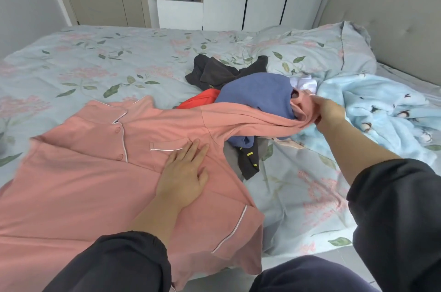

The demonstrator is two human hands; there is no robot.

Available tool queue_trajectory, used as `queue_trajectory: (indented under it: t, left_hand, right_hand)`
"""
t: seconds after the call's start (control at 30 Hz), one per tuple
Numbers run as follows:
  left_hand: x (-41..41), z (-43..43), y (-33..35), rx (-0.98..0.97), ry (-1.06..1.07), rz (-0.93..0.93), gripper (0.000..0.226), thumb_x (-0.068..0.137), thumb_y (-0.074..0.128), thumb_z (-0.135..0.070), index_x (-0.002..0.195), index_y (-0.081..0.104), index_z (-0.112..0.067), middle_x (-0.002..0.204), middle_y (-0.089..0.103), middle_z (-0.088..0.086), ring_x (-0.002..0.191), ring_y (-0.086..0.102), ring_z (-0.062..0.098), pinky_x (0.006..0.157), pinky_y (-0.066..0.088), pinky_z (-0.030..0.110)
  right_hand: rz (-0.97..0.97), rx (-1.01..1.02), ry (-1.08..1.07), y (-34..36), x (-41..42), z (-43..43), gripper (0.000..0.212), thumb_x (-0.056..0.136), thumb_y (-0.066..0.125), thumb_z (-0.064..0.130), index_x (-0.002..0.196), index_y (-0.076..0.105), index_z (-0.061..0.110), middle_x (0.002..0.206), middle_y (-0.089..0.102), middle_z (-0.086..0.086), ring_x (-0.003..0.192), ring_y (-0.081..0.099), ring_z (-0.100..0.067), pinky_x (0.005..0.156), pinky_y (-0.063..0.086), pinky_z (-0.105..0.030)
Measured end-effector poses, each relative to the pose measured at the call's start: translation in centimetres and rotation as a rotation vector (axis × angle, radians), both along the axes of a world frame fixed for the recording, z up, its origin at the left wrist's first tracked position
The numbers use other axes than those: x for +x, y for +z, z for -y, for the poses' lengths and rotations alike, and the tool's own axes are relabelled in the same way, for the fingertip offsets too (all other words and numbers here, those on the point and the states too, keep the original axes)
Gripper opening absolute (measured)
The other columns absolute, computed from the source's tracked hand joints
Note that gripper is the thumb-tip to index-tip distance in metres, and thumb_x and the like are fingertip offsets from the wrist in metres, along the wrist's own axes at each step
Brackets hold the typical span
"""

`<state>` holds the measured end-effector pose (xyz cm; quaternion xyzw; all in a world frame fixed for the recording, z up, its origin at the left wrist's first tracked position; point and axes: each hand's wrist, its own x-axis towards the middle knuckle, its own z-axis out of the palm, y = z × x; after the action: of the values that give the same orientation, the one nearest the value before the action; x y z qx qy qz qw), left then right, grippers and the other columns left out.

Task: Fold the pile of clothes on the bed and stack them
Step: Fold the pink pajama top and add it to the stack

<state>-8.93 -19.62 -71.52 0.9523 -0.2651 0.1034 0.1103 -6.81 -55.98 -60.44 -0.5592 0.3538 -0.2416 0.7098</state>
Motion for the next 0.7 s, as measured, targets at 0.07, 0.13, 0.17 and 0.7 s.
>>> queue_trajectory:
  t: [0.07,0.13,0.17,0.7]
  left_hand:
    - [-0.1,0.1,0.1,-0.009,-0.001,-0.001,0.065,0.088,0.019,-0.041,0.152,0.016,-0.029,0.16,0.01,-0.007,0.147,0.009,0.011,0.118,0.005,0.032]
    - [-0.2,0.0,0.2,0.007,-0.003,0.012,0.07,0.084,0.009,-0.045,0.152,0.015,-0.03,0.16,0.01,-0.007,0.147,0.009,0.011,0.117,0.005,0.032]
    - [-0.2,0.0,0.2,0.013,-0.01,0.02,0.074,0.081,0.004,-0.047,0.152,0.014,-0.03,0.16,0.009,-0.006,0.147,0.008,0.011,0.117,0.005,0.032]
    - [-2.2,6.0,1.1,-0.029,-0.112,-0.041,0.065,0.098,0.032,-0.043,0.152,-0.003,-0.033,0.161,-0.008,-0.005,0.147,-0.008,0.012,0.119,0.003,0.041]
  right_hand:
    - [0.22,0.227,-0.037,1.6,-1.8,1.2,0.013,0.09,0.048,0.003,0.087,0.057,0.011,0.084,0.061,-0.003,0.069,0.06,-0.014,0.059,0.053,-0.02]
    - [0.408,0.393,-0.03,2.4,-3.8,2.1,0.026,0.086,0.034,-0.007,0.087,0.055,0.008,0.083,0.059,-0.005,0.075,0.061,-0.019,0.085,0.053,-0.027]
    - [0.458,0.439,-0.023,2.7,-4.8,2.2,0.031,0.079,0.031,-0.012,0.086,0.055,0.006,0.084,0.059,-0.007,0.078,0.061,-0.021,0.095,0.048,-0.032]
    - [0.342,0.577,-0.184,5.0,-11.8,3.6,0.018,0.099,0.045,0.017,0.102,0.054,0.002,0.112,0.061,-0.011,0.113,0.054,-0.029,0.1,0.043,-0.041]
